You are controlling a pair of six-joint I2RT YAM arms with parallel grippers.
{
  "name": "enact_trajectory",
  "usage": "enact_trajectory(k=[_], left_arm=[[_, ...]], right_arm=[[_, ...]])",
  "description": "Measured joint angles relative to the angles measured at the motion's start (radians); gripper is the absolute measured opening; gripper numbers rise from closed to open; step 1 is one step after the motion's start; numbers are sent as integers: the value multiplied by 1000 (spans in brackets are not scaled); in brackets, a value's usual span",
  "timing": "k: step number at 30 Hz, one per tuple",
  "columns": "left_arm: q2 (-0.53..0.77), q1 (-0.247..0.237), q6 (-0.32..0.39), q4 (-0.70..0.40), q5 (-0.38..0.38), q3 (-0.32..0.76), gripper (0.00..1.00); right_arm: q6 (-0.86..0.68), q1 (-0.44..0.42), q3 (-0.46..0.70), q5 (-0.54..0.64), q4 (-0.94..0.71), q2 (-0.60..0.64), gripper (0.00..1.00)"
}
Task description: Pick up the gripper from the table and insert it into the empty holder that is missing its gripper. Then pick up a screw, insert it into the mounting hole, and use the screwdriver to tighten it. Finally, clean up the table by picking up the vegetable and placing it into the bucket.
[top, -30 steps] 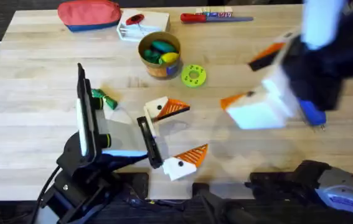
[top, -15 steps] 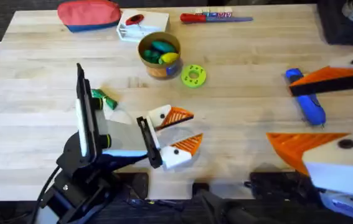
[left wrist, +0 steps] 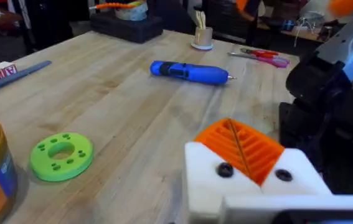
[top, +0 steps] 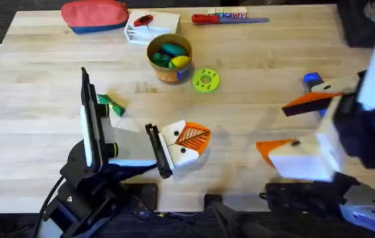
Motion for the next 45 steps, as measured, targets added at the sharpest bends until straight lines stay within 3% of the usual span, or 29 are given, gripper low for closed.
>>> enact_trajectory(k=[5, 10, 16, 21, 24, 25, 27, 31, 39, 45], left_arm=[[0, 0, 0, 0, 0, 0, 6], [0, 0, 0, 0, 0, 0, 6], [0, 0, 0, 0, 0, 0, 6], [0, 0, 0, 0, 0, 0, 6], [0, 0, 0, 0, 0, 0, 6], [0, 0, 0, 0, 0, 0, 6], [0, 0, 0, 0, 0, 0, 6], [0, 0, 0, 0, 0, 0, 6], [0, 0, 0, 0, 0, 0, 6], [0, 0, 0, 0, 0, 0, 6]], right_arm=[[26, -115, -101, 131, 136, 0, 992], [32, -349, -187, 257, 269, 43, 993], [-40, -642, -236, 338, 354, 215, 993], [-130, -787, -238, 358, 412, 352, 994], [-224, -841, -238, 367, 450, 411, 994], [-346, -874, -238, 371, 460, 464, 993], [-431, -892, -238, 374, 462, 500, 994], [-535, -928, -238, 374, 499, 565, 993], [-604, -1014, -238, 369, 607, 652, 993], [-624, -1027, -238, 329, 645, 746, 992]])
